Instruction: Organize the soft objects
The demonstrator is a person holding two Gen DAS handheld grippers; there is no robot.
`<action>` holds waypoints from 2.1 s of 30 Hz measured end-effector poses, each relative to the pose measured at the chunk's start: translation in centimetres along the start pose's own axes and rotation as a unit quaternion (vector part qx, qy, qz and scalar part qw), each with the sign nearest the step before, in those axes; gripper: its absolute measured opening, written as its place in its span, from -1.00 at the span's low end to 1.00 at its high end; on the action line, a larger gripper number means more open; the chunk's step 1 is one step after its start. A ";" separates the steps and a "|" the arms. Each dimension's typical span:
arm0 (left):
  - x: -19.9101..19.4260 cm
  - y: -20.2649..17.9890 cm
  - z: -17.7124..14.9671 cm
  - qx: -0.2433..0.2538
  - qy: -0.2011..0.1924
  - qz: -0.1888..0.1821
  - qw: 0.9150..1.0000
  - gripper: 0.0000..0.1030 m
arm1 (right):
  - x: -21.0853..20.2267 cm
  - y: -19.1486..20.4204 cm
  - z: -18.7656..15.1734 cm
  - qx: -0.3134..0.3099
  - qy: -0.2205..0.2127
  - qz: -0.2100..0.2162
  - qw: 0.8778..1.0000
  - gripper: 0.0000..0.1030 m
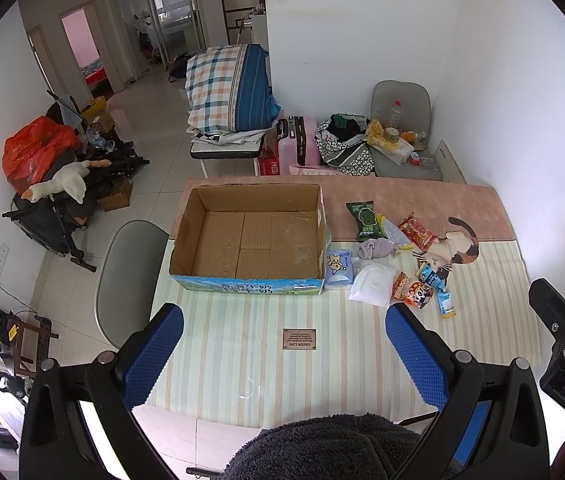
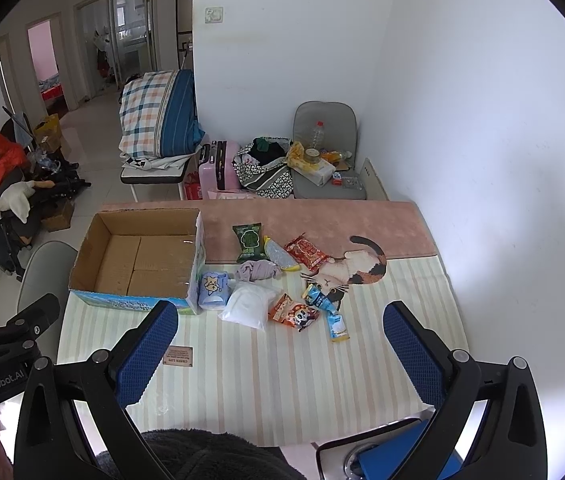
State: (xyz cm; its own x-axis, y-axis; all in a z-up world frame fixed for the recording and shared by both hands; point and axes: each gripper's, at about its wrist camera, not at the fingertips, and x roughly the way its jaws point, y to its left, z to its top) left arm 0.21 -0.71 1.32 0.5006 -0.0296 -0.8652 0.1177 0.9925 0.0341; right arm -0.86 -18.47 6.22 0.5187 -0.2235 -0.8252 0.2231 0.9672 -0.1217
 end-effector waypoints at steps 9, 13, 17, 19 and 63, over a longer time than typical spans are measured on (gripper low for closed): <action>-0.1 -0.2 0.2 0.000 -0.001 0.000 1.000 1.00 | 0.0 0.2 0.1 0.001 -0.001 -0.001 1.000 1.00; -0.2 -0.1 0.3 0.000 -0.001 0.000 1.000 1.00 | 0.2 0.3 0.4 0.004 0.000 -0.002 1.000 1.00; -0.3 -0.1 0.4 0.000 -0.002 0.000 1.000 1.00 | 0.4 0.2 0.5 0.010 -0.001 -0.001 1.000 1.00; -0.4 -0.1 0.7 -0.001 -0.002 0.000 1.000 1.00 | 0.4 0.1 0.3 0.013 -0.003 -0.001 1.000 1.00; 45.7 -17.7 1.2 0.108 0.327 -0.017 0.939 0.89 | 53.4 -3.2 -8.6 -0.219 0.351 0.115 0.903 0.69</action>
State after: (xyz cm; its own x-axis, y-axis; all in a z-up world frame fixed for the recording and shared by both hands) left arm 22.00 -19.73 -38.20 -0.1309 0.0884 -0.9874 0.3308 0.9428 0.0405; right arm 19.00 -32.49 -42.22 -0.1763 -0.0269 -0.9840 -0.2516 0.9677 0.0186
